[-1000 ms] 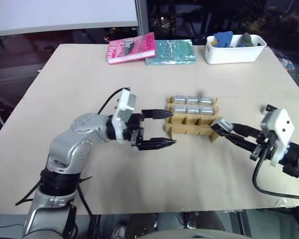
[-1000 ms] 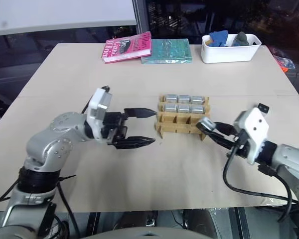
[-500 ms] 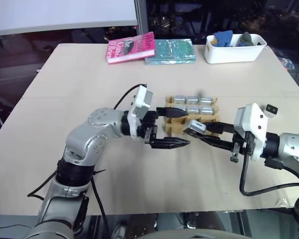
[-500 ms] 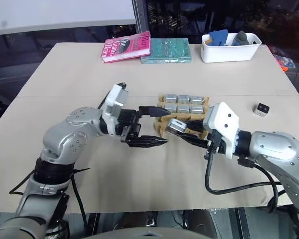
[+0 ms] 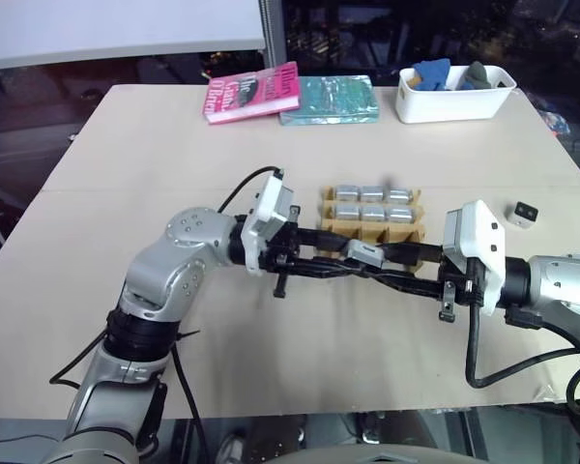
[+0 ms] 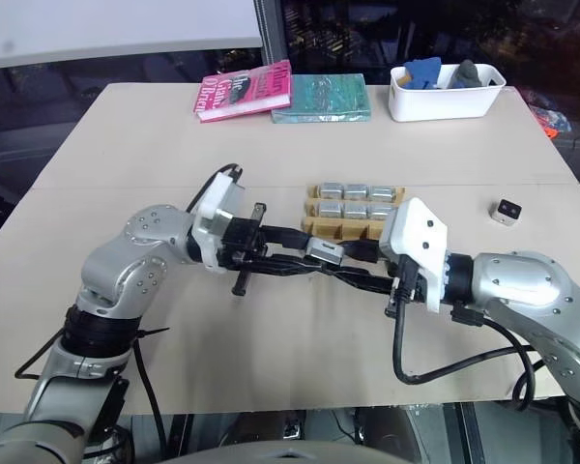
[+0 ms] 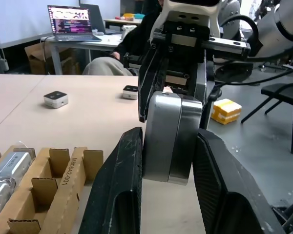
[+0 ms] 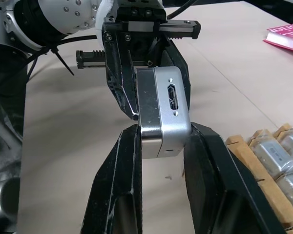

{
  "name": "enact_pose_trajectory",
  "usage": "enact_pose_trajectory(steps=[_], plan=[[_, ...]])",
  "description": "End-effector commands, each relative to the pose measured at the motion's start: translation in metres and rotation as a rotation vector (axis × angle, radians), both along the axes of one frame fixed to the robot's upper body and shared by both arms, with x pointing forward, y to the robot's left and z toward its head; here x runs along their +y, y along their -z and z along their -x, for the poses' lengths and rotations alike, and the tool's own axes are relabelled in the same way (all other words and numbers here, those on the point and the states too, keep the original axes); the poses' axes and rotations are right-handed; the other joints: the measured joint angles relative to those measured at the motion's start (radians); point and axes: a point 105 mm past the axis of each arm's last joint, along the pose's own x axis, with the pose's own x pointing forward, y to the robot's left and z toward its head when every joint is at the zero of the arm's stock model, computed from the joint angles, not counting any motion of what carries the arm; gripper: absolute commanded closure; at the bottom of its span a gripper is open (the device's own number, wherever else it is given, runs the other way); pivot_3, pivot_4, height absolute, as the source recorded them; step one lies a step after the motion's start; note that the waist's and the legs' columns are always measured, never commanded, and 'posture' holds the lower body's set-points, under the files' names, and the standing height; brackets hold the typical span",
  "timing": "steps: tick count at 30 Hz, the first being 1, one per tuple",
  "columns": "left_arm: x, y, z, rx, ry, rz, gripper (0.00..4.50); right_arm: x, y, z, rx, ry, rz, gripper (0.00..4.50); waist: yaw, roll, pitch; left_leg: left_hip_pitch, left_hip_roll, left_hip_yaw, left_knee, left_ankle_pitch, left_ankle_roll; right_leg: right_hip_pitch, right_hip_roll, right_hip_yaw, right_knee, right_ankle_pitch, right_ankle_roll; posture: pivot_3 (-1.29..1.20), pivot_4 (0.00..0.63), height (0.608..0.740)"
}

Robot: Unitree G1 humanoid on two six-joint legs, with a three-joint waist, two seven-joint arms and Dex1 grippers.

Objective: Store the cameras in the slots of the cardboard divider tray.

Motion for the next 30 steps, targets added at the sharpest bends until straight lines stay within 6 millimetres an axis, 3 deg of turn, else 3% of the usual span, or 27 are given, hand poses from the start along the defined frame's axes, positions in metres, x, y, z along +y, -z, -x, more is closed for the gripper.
enact_pose_trajectory(steps=[1, 3, 4, 8, 14, 19, 25, 30], plan=[[-0.001, -0.003, -0.003, -0.005, -0.029, 0.035, 3.60, 0.000, -0.007, 0.002, -0.088, 0.020, 0.012, 3.86, 0.000, 0.000, 0.000, 0.000, 0.000, 0.000, 0.000, 0.000, 0.000, 0.000, 0.000, 0.000, 0.000, 0.000, 0.000, 0.00, 0.150, 0.740], [0.000, -0.003, -0.003, 0.002, -0.035, 0.047, 3.60, -0.003, -0.006, 0.000, -0.076, 0.024, -0.001, 3.86, 0.000, 0.000, 0.000, 0.000, 0.000, 0.000, 0.000, 0.000, 0.000, 0.000, 0.000, 0.000, 0.000, 0.000, 0.000, 0.00, 0.150, 0.740], [0.001, -0.004, -0.004, 0.006, -0.044, 0.057, 3.60, -0.004, -0.005, 0.001, -0.069, 0.022, 0.003, 2.82, 0.001, 0.000, 0.000, 0.000, 0.000, 0.000, 0.000, 0.000, 0.000, 0.000, 0.000, 0.000, 0.000, 0.000, 0.000, 0.00, 0.150, 0.740], [0.005, -0.005, -0.013, 0.037, -0.106, 0.106, 3.60, -0.014, -0.006, -0.008, -0.126, 0.142, -0.022, 1.29, 0.000, 0.000, 0.000, -0.001, 0.000, -0.001, 0.000, 0.000, 0.000, 0.000, 0.000, 0.000, 0.000, 0.000, 0.000, 0.00, 0.150, 0.740], [0.018, 0.000, -0.046, 0.071, -0.282, 0.171, 3.60, -0.034, 0.001, -0.005, -0.110, 0.325, -0.062, 1.29, 0.002, 0.000, 0.000, -0.001, 0.000, -0.001, 0.001, 0.000, 0.000, 0.000, 0.000, -0.001, 0.000, 0.000, 0.000, 0.00, 0.150, 0.740], [0.020, 0.013, -0.074, 0.030, -0.376, 0.107, 3.60, -0.044, 0.003, 0.005, -0.103, 0.447, -0.100, 1.29, 0.003, 0.000, 0.000, -0.002, 0.000, -0.002, 0.001, 0.000, 0.000, 0.000, 0.000, -0.002, 0.000, 0.000, 0.000, 0.00, 0.150, 0.740], [0.002, 0.027, -0.103, -0.058, -0.356, -0.077, 3.60, -0.059, 0.014, 0.021, -0.136, 0.523, -0.105, 1.29, 0.004, 0.000, 0.000, -0.005, -0.002, -0.004, 0.004, 0.000, 0.000, 0.000, 0.000, -0.005, 0.000, 0.000, 0.000, 0.00, 0.150, 0.740], [-0.010, 0.032, -0.108, -0.089, -0.282, -0.133, 3.60, -0.068, 0.020, 0.030, -0.161, 0.594, -0.106, 1.29, -0.002, 0.000, 0.000, -0.008, -0.002, -0.006, 0.007, 0.000, 0.000, -0.001, 0.001, -0.007, 0.000, 0.000, 0.001, 0.00, 0.150, 0.740]])
